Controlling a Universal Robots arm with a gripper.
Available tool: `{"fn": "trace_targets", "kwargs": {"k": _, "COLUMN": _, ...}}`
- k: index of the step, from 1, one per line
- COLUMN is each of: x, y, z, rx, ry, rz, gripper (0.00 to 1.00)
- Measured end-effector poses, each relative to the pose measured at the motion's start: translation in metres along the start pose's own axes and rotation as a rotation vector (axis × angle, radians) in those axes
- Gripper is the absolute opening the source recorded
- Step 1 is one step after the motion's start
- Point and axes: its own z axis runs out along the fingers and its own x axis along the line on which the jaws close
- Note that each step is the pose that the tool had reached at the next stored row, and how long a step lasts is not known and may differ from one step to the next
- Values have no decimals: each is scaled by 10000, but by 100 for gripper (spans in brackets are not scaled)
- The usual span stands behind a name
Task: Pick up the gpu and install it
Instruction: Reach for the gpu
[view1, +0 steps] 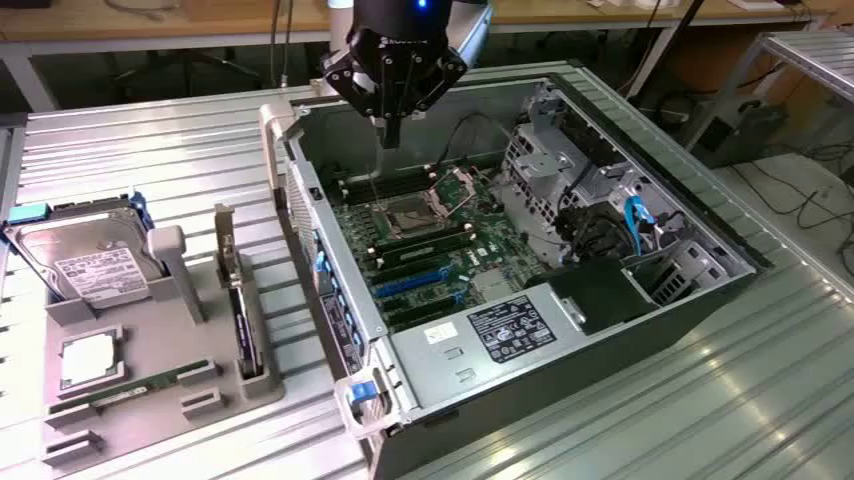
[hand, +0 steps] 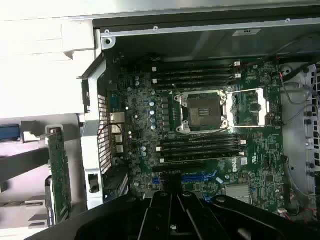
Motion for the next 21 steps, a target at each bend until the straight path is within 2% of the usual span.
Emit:
{"fn": "trace_targets", "kwargs": {"k": 11, "x": 3, "y": 0, "z": 0, "rx": 0, "ry": 0, "rz": 0, "gripper": 11}}
{"fn": "trace_targets", "kwargs": {"k": 13, "x": 43, "y": -6, "z": -2, "rx": 1, "ry": 0, "rz": -1, "gripper": 11}}
{"fn": "trace_targets", "kwargs": {"k": 14, "x": 95, "y": -15, "z": -3, "rx": -1, "ry": 0, "rz": -2, "gripper": 11}}
{"fn": "trace_targets", "kwargs": {"k": 18, "x": 461, "y": -99, "z": -16, "rx": 1, "ry": 1, "rz": -1, "gripper": 11}}
{"fn": "trace_targets", "kwargs": {"k": 21, "x": 686, "y": -154, "z": -24, "rx": 1, "ry": 1, "rz": -1, "gripper": 11}}
